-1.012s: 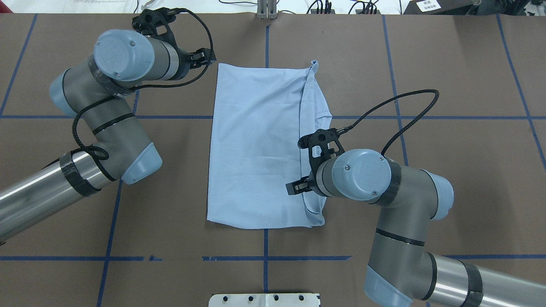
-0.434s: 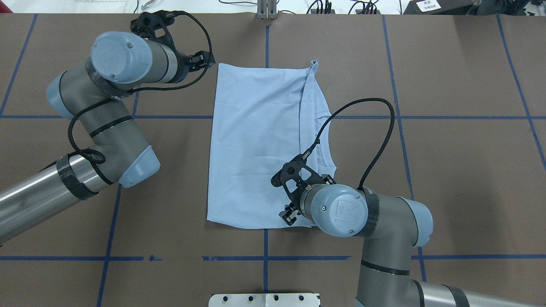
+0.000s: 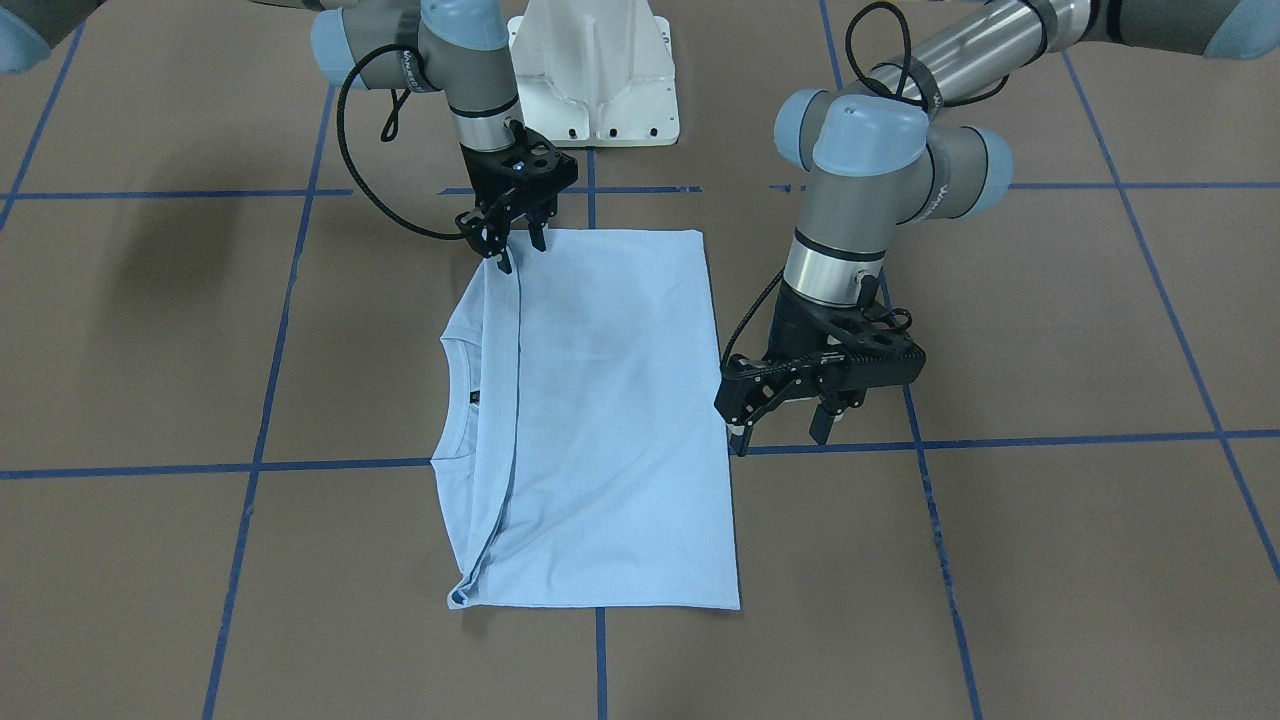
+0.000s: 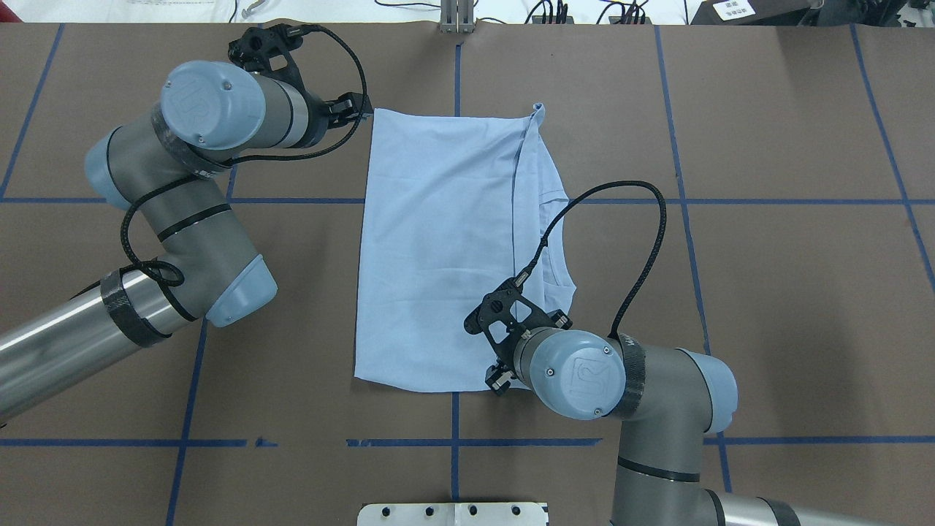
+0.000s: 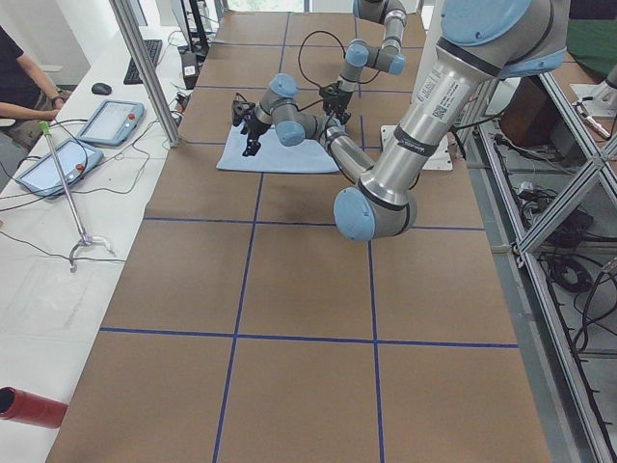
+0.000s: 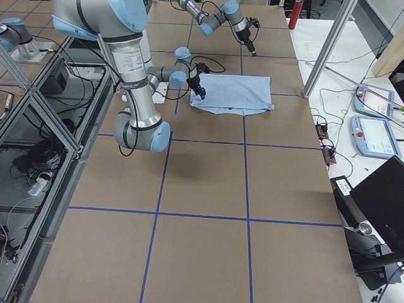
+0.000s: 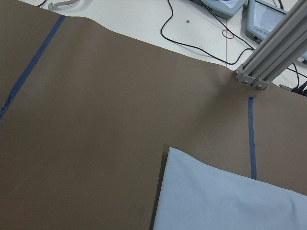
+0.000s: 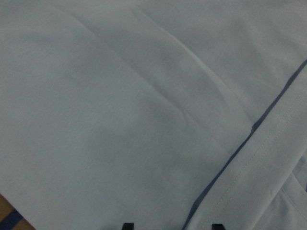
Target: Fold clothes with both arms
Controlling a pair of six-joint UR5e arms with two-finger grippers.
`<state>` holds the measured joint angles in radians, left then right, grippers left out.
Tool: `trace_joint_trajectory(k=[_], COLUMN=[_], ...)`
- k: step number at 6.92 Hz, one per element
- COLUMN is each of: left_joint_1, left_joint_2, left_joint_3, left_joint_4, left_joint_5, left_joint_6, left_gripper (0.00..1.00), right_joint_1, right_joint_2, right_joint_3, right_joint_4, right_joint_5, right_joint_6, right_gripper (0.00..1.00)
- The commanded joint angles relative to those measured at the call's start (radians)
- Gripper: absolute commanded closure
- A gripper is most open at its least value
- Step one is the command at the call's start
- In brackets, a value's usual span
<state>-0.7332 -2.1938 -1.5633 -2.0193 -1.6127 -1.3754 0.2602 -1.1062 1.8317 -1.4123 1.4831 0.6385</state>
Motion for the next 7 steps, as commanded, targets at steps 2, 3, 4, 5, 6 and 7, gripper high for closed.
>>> trace_joint_trajectory(k=[2, 3, 4, 5, 6, 7], left_joint_1=[0.001, 0.001, 0.003, 0.003, 0.008, 0.009], left_joint_2=[-0.001, -0.001, -0.001, -0.001, -0.001, -0.001], left_joint_3=[0.002, 0.002, 0.002, 0.002, 0.002, 0.002], left_joint_4=[-0.004, -0.004, -0.004, -0.004, -0.004, -0.004], left_joint_5=[0.001, 0.001, 0.001, 0.001, 0.001, 0.001], left_joint_6=[-0.001, -0.001, -0.001, -0.001, -0.001, -0.001], left_gripper=[0.0, 0.0, 0.0, 0.0, 0.0, 0.0], right_joint_1=[-0.001, -0.001, 0.001, 0.004, 0.004, 0.005], right_joint_2=[-0.003, -0.003, -0.003, -0.003, -0.004, -0.004], right_joint_3=[-0.021, -0.022, -0.022, -0.022, -0.022, -0.022], right_joint_4=[0.001, 0.001, 0.001, 0.001, 0.001, 0.001], right_joint_5=[0.002, 0.003, 0.003, 0.003, 0.003, 0.003], right_joint_6=[-0.002, -0.003, -0.003, -0.005, -0.005, -0.005], right_gripper=[0.57, 0.6, 0.66, 0.69, 0.72, 0.78])
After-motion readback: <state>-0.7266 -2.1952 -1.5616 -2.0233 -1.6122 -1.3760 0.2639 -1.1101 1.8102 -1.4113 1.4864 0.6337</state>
